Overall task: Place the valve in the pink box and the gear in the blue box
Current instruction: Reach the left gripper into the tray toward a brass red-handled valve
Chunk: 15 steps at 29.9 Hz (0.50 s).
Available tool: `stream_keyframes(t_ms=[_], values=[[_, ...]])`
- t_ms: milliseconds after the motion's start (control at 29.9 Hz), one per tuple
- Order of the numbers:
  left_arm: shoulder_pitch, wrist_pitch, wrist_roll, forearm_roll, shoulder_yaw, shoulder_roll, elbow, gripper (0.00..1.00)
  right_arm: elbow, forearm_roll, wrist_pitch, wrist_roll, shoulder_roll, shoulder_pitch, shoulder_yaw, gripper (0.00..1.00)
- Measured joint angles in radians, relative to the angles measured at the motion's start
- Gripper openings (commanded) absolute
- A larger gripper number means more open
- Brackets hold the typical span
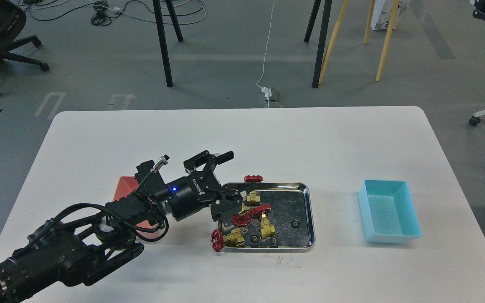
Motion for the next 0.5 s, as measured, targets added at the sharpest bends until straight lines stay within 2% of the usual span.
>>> stream_keyframes(t_ms=[502], values=[[-0.003, -0.009, -0.003, 0.0, 0.131, -0.152, 0.253, 1.0, -0.001, -0.001, 0.0, -0.002, 0.009, -0.002, -0.004, 1.0]])
